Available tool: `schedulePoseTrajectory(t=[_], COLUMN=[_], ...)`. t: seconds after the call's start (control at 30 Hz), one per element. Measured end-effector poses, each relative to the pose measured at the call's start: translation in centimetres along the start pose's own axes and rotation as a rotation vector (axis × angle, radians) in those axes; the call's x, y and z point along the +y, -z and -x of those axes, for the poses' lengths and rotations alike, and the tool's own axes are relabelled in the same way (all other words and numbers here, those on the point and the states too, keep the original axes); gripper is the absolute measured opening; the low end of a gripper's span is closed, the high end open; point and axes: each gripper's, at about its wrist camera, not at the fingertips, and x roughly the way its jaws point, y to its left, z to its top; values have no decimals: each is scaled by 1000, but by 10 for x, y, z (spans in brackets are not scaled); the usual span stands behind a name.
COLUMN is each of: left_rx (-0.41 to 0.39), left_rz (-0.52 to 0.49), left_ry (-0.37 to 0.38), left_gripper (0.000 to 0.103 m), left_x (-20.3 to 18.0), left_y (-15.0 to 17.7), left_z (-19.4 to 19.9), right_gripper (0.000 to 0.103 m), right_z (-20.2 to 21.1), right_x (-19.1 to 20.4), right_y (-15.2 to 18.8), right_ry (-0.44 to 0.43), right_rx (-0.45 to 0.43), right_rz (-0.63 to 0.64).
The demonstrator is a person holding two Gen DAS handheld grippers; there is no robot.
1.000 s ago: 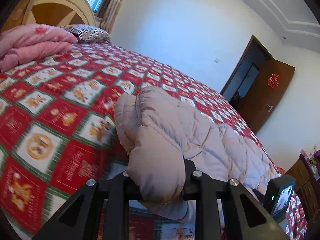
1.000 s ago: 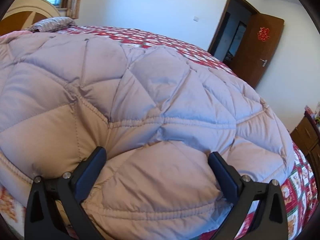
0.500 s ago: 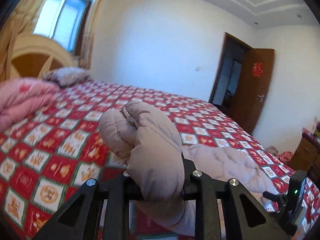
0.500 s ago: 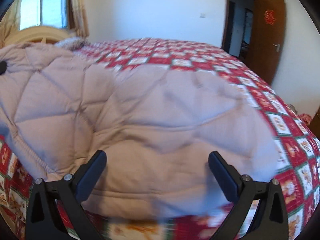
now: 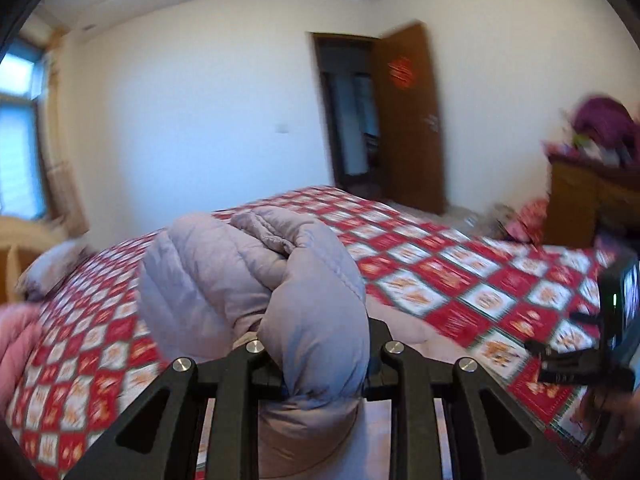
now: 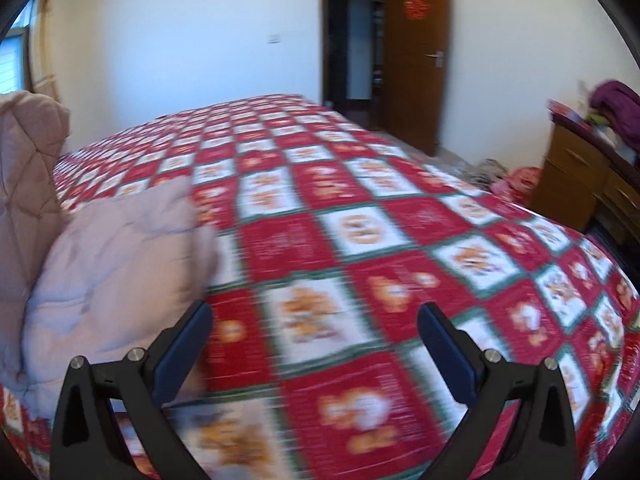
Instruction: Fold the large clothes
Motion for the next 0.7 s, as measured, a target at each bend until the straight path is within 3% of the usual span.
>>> schedulePoseTrajectory(t=[0.17,0.27,0.37,0.47,0.57,0.7], left_rx=[133,187,171,161,105,-42], left_rz=[-168,-249,-329,-357,-405,-420], left_ry=[135,178,164,133,106,118], left_gripper=[24,24,25,34,46,91], left_x=[-79,-111,-130,-134,-140,-144], left_y=[32,55,67,62,51,32], left_z=[-56,-75,-76,-68,-39,9], right_gripper=[103,103,103,103,103,103], right_z=[-11,-20,-26,-25,-28,-30], right_x=[-48,-59,-64,-64,-67,-71], right_y=[6,12,16,17,18,19], right_ry=[50,56,28,25,16,11], right_rx=[18,38,63,52,65,77], right_rz=[-90,-111,-139,-145,-155,-174])
